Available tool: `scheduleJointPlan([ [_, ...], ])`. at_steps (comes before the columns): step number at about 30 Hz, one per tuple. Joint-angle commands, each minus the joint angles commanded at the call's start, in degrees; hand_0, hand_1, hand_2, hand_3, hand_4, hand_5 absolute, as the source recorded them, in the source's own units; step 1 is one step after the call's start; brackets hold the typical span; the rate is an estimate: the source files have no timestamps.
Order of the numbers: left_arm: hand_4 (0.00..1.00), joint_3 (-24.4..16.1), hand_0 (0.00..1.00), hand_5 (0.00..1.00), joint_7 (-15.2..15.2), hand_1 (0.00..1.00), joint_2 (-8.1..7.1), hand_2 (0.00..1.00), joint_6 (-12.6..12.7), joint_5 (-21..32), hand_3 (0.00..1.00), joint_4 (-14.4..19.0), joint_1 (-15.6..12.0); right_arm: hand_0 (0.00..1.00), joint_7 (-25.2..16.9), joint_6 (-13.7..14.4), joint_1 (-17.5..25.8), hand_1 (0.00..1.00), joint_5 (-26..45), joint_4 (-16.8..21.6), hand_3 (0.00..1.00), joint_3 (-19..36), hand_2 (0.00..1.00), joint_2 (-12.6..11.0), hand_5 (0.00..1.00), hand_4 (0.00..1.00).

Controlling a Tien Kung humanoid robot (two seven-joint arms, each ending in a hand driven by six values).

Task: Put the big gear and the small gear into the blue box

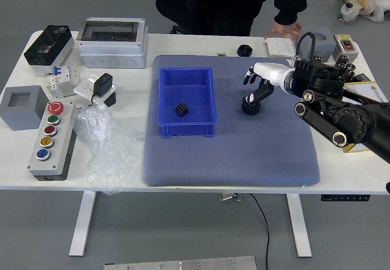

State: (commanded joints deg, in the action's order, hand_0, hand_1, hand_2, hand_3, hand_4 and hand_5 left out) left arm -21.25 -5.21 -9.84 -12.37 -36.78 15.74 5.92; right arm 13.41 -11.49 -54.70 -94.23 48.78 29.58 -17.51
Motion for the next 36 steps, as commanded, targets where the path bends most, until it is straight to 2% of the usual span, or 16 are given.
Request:
scheduleJointPlan([
  [1, 0.600, 0.01, 0.862, 0.375, 0.00, 0.830, 0.01, 0.829, 0.00, -0.01, 0.781, 0.00, 0.01, 0.657, -0.08, 0.12, -0.04, 0.647, 0.15, -0.26, 0.706, -0.11, 0.790, 0.14, 0.234, 0.761],
  [6, 0.600, -0.03, 0.862, 0.375, 0.02, 0.830, 0.10, 0.829, 0.00, -0.06, 0.781, 0.01, 0.05, 0.657, -0.39, 0.50, -0.21, 0.647, 0.83, -1.51, 0.706, -0.67, 0.790, 0.62, 0.234, 0.761],
  [7, 0.600, 0.01, 0.862, 0.375, 0.02, 0.830, 0.12, 0.829, 0.00, -0.03, 0.781, 0.00, 0.04, 0.658, -0.44, 0.56, -0.25, 0.647, 0.97, -1.75, 0.781, -0.78, 0.792, 0.71, 0.243, 0.761],
  [12, 0.600, 0.09, 0.862, 0.375, 0.02, 0.830, 0.27, 0.829, 0.01, 0.05, 0.781, -0.01, 0.04, 0.658, -0.68, 0.69, -0.46, 0.647, 1.62, -2.94, 0.781, -1.41, 0.792, 1.13, 0.243, 0.761],
  [13, 0.600, 0.08, 0.862, 0.374, 0.02, 0.830, 0.30, 0.829, 0.01, 0.05, 0.781, -0.01, 0.06, 0.659, -0.71, 0.69, -0.50, 0.647, 1.75, -3.15, 0.820, -1.53, 0.792, 1.21, 0.241, 0.762],
  [18, 0.600, 0.08, 0.862, 0.374, 0.03, 0.830, 0.42, 0.829, 0.00, 0.06, 0.781, -0.01, 0.15, 0.659, -0.85, 0.56, -0.70, 0.647, 2.49, -4.22, 0.820, -2.21, 0.792, 1.66, 0.241, 0.762],
  [19, 0.600, 0.07, 0.862, 0.374, 0.03, 0.830, 0.43, 0.829, 0.00, 0.07, 0.781, -0.01, 0.16, 0.675, -0.86, 0.51, -0.72, 0.660, 2.63, -4.40, 0.848, -2.35, 0.828, 1.75, 0.220, 0.759],
  [36, 0.600, 0.08, 0.862, 0.375, 0.03, 0.830, 0.57, 0.829, 0.02, 0.08, 0.782, -0.04, 0.16, 0.690, -0.66, -0.21, -0.90, 0.679, 3.24, -5.78, 0.861, -3.39, 0.846, 2.26, 0.193, 0.755],
])
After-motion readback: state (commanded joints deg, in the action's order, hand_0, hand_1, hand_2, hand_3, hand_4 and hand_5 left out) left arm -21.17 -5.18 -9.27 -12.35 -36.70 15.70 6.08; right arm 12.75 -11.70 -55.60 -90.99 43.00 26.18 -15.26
